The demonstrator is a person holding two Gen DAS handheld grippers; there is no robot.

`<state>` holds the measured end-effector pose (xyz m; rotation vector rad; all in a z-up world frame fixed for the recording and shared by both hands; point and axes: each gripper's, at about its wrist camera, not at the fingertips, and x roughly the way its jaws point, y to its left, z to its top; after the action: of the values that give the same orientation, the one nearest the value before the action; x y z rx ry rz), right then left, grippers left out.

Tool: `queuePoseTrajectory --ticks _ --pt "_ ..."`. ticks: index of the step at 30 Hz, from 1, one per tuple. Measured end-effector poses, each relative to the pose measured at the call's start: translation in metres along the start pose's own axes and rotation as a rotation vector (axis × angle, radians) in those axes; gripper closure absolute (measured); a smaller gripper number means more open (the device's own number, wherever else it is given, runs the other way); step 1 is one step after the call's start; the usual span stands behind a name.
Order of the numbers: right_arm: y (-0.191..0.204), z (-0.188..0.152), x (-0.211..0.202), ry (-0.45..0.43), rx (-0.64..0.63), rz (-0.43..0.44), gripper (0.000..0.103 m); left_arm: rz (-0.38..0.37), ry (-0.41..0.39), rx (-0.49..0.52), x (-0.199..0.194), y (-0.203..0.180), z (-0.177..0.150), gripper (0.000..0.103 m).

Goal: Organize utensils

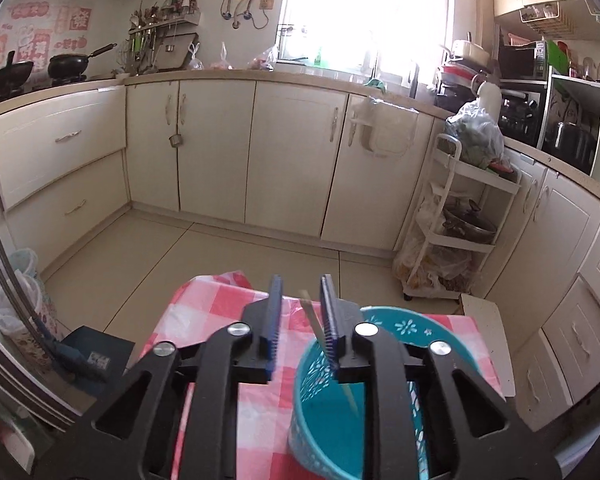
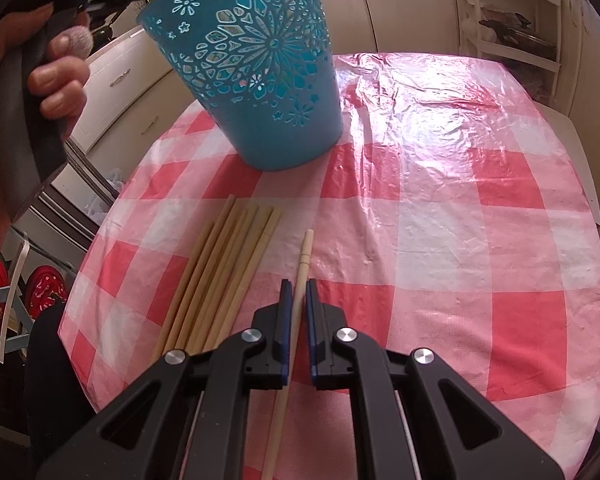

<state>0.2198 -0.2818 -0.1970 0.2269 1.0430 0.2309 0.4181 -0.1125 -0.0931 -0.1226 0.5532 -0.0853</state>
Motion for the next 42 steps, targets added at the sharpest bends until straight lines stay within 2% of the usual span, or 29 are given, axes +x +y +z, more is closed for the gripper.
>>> queuePoseTrajectory --ticks 2,5,8,10,12,14,17,19,23,27,30,34,38,42 --pt "-0.001 -0.002 -0.002 0.007 0.002 -0.002 0.094 0.018 -0.008 -0.002 -0.013 0.011 -0.003 0.055" --pt "0.004 -0.004 -0.003 0.007 -0.028 -0.032 0.094 0.031 -0.013 0.003 -0.034 0.027 -0.010 0.045" --pt "0.019 -0.007 -0.001 0.001 -0.115 -0.108 0.094 0.049 -0.004 -0.003 -0.054 0.047 -0.018 0.032" --pt "0.033 -0.012 0.001 -0.010 -0.212 -0.183 0.095 0.051 0.012 -0.022 -0.066 0.062 -0.027 0.030" --pt "0.038 -0.013 0.002 -0.014 -0.239 -0.201 0.095 0.053 0.038 -0.037 -0.075 0.078 -0.038 0.028" --pt "0.025 -0.008 -0.002 0.005 -0.146 -0.143 0.097 0.056 0.070 -0.056 -0.083 0.091 -0.049 0.028" --pt "0.004 -0.001 -0.035 -0.047 0.013 0.010 0.097 0.054 0.110 -0.085 -0.097 0.114 -0.071 0.027" --pt "-0.001 0.007 -0.066 -0.121 0.064 0.123 0.097 0.068 0.128 -0.090 -0.103 0.125 -0.084 0.026" --pt "0.006 0.047 -0.121 -0.292 0.086 0.246 0.097 0.086 0.193 -0.118 -0.105 0.145 -0.111 0.026" --pt "0.030 0.108 -0.162 -0.494 0.048 0.300 0.097 0.085 0.237 -0.158 -0.106 0.153 -0.128 0.026" --pt "0.048 0.153 -0.172 -0.636 0.022 0.278 0.097 0.076 0.243 -0.160 -0.111 0.151 -0.134 0.026" --pt "0.059 0.196 -0.141 -0.739 0.016 0.157 0.097 0.066 0.218 -0.142 -0.121 0.141 -0.133 0.025" --pt "0.054 0.211 -0.098 -0.720 0.045 0.052 0.097 0.058 0.204 -0.128 -0.128 0.135 -0.130 0.022" --pt "0.047 0.205 -0.069 -0.663 0.045 0.011 0.097 0.052 0.216 -0.134 -0.127 0.138 -0.132 0.022"
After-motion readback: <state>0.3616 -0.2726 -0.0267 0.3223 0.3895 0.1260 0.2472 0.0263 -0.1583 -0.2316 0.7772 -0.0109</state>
